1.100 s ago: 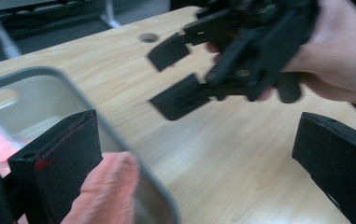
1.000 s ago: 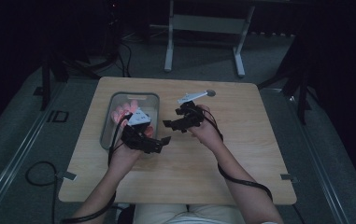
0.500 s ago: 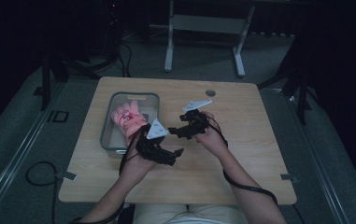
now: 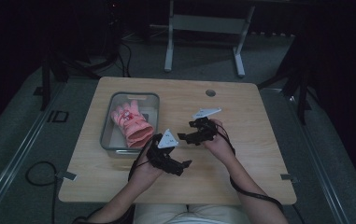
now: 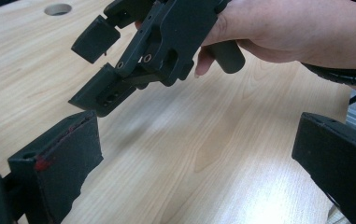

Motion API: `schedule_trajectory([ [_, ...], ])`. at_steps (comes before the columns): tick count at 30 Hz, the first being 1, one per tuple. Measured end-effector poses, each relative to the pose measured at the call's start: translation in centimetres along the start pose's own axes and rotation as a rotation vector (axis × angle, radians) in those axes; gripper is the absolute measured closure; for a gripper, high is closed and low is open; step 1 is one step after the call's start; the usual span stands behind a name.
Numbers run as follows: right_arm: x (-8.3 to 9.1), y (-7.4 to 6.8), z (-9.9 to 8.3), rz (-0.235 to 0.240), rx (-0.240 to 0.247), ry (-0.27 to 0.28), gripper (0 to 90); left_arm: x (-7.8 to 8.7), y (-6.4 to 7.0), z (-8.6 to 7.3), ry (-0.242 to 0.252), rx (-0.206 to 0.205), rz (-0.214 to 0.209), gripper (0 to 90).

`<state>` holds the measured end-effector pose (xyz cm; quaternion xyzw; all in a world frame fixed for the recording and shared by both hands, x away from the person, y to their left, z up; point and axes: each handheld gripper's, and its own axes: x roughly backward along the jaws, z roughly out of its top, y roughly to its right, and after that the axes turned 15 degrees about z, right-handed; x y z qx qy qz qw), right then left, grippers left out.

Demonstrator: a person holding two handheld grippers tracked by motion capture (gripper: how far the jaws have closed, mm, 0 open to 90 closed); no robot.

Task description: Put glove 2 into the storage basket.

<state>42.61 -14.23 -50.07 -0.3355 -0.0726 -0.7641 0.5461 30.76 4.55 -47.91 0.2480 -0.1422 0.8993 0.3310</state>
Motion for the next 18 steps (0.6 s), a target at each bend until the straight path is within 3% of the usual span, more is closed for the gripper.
schedule_trajectory([
  [5, 0.0, 0.6, -1.5, -0.024, -0.007, -0.016, 20.6, -1.1, 0.3, -1.0, -0.003, 0.02, -0.042, 0.9],
  [11, 0.4, 1.4, -3.7, -0.066, -0.017, -0.028, 20.6, -2.3, 1.2, -2.1, -0.032, -0.013, -0.032, 0.9],
  [18, 0.8, 1.9, -5.0, -0.088, -0.025, -0.033, 18.6, -3.1, 1.2, -3.5, -0.047, -0.007, -0.014, 0.9],
])
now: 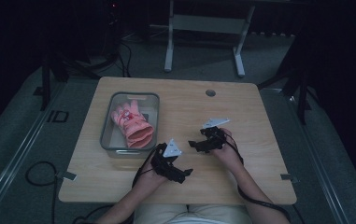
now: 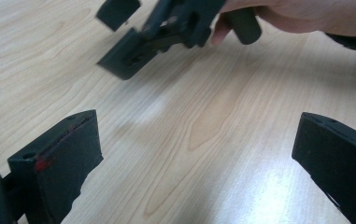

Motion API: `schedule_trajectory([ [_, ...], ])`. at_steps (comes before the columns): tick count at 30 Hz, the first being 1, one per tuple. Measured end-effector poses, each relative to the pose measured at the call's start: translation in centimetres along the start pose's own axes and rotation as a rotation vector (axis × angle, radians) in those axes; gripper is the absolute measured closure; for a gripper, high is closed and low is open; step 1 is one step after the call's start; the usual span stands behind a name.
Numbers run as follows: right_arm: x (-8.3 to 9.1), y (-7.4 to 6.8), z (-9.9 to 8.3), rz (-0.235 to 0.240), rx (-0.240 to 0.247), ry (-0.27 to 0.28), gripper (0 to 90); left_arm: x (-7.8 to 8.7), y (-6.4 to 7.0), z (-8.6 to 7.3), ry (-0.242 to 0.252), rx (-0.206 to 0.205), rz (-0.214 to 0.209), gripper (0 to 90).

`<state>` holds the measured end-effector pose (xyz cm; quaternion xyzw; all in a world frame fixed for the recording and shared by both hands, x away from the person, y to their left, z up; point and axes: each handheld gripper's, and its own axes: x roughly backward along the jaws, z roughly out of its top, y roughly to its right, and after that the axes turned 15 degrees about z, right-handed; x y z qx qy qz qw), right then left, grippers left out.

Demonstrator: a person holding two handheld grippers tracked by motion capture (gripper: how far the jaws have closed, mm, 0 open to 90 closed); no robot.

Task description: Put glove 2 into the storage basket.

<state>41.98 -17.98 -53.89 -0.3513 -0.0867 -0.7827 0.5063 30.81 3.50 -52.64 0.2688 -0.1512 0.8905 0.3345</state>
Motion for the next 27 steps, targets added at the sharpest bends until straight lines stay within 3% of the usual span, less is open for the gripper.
schedule_trajectory([
  [11, 0.5, 0.3, -1.7, -0.029, 0.001, -0.001, 16.0, -1.2, 0.3, -1.3, -0.025, -0.025, 0.006, 0.9],
  [16, 1.0, 0.4, -2.5, -0.047, 0.005, 0.049, 15.3, -1.4, 0.2, -1.8, -0.021, -0.027, 0.034, 0.9],
  [27, 1.7, 0.9, -4.2, -0.071, -0.018, 0.075, 14.8, -1.8, 0.6, -2.3, -0.044, -0.045, 0.017, 0.9],
])
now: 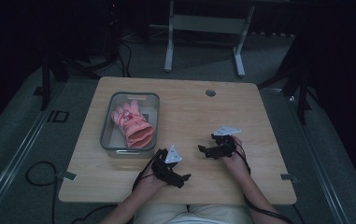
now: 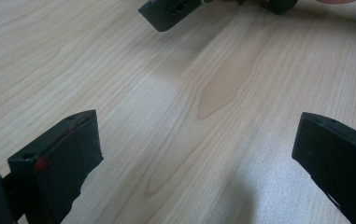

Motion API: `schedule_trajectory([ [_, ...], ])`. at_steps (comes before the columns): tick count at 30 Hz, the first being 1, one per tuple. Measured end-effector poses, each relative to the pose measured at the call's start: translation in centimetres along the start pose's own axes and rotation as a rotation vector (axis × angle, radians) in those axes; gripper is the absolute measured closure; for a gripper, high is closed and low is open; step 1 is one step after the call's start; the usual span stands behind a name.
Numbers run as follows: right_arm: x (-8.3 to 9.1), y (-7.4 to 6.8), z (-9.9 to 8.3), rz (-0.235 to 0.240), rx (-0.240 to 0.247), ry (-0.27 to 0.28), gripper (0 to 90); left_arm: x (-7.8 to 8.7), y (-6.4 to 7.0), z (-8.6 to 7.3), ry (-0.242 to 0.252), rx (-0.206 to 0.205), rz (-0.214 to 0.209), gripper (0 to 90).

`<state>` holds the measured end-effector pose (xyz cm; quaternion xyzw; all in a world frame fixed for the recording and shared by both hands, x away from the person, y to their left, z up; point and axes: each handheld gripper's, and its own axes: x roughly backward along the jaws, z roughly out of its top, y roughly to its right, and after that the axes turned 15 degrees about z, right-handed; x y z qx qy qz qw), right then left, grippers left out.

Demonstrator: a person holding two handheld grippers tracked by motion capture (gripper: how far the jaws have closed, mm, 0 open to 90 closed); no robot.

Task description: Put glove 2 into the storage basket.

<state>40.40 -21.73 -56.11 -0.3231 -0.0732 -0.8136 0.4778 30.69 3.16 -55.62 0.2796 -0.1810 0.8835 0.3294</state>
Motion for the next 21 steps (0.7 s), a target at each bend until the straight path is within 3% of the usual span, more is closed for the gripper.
schedule_trajectory([
  [12, 0.67, 0.35, -0.53, -0.038, -0.004, 0.026, 14.7, 0.12, 0.01, -0.5, 0.007, 0.001, 0.005, 0.9],
  [21, 0.89, 0.81, -0.59, 0.006, -0.03, 0.034, 15.8, 0.06, -0.1, -0.73, 0.006, 0.007, 0.011, 0.9],
])
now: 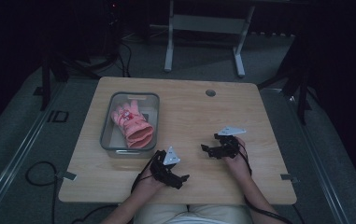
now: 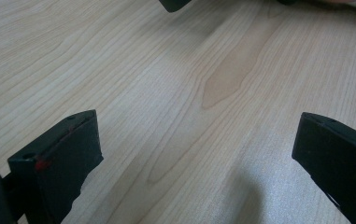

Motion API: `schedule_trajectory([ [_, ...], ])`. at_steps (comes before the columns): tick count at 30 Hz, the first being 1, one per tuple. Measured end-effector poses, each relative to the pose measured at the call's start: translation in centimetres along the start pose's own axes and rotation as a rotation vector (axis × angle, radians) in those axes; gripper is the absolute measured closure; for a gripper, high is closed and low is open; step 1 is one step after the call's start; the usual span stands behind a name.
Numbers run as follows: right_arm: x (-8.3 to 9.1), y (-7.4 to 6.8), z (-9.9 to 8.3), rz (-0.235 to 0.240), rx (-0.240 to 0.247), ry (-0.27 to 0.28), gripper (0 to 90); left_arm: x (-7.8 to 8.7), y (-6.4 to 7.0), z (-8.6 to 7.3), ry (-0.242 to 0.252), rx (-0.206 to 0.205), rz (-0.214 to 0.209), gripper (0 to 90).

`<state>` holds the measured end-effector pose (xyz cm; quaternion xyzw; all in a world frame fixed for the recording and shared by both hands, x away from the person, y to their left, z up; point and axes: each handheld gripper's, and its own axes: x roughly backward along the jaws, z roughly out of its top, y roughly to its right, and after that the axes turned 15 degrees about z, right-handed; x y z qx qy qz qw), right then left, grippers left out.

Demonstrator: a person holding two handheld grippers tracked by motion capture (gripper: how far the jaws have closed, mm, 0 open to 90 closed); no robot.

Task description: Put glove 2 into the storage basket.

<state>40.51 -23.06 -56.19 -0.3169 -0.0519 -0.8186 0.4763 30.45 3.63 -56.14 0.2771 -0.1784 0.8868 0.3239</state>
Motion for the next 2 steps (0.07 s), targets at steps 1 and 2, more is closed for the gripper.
schedule_trajectory([
  [1, 0.0, 0.0, 0.0, 0.0, 0.0, 0.0, 15.8, 0.0, 0.0, 0.0, 0.0, 0.0, 0.0, 0.9],
  [2, 0.02, 0.07, 0.0, 0.003, -0.006, 0.001, 15.8, 0.0, 0.0, 0.0, 0.0, 0.0, 0.0, 0.9],
])
